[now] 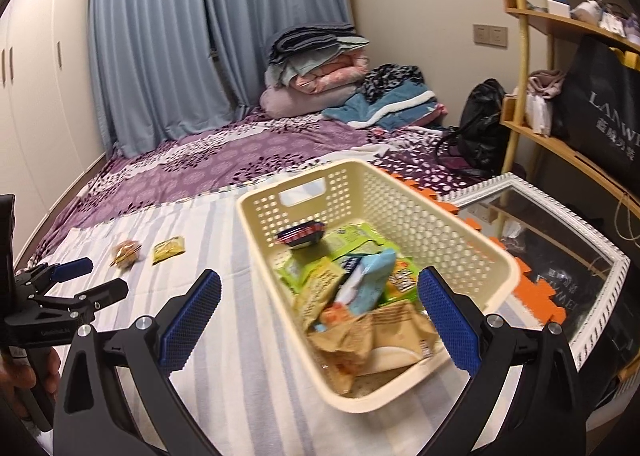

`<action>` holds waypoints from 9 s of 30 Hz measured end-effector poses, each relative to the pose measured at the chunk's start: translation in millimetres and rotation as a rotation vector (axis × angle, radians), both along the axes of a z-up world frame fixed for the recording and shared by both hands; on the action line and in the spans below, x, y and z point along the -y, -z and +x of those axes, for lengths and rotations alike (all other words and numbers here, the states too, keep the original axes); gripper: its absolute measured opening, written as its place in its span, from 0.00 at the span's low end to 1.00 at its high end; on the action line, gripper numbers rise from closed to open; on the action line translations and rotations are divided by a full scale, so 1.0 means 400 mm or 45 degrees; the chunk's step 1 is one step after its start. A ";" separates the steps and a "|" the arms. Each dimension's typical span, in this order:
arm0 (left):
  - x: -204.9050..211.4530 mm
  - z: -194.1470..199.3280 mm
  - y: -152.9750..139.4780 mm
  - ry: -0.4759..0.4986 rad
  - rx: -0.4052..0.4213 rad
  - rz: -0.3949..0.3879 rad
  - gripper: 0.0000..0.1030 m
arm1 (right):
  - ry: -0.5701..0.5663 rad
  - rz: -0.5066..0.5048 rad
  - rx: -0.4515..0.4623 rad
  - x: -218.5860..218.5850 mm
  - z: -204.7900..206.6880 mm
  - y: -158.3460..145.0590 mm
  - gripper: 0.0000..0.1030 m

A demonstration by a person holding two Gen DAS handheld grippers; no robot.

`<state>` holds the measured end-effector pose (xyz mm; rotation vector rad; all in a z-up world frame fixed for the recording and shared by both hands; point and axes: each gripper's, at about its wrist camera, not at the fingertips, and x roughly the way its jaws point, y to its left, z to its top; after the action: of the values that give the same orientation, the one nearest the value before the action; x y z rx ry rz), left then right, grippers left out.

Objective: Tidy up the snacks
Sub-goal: 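Move both open grippers back over the cracker bag and small packet, then grasp the clear cracker bag with the yellow label with the left gripper, then grasp the small yellow biscuit packet with the right gripper, then drop the yellow packet into the basket with the right gripper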

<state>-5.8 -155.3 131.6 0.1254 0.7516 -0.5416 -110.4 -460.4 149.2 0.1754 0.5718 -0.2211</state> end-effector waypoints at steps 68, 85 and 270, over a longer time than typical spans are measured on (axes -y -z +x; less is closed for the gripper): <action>-0.367 0.173 0.159 -0.450 -0.181 0.007 0.97 | -0.418 0.081 -0.323 -0.333 0.246 0.221 0.95; -0.343 0.301 0.171 -0.490 -0.219 0.015 0.97 | -0.459 0.130 -0.355 -0.354 0.320 0.266 0.95; -0.548 0.109 0.310 -0.514 -0.257 0.134 0.72 | -0.607 0.083 -0.336 -0.524 0.409 0.263 0.45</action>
<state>37.9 63.9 7.7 0.0143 0.9737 -0.1304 53.3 -250.8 44.2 0.0687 0.8651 0.2417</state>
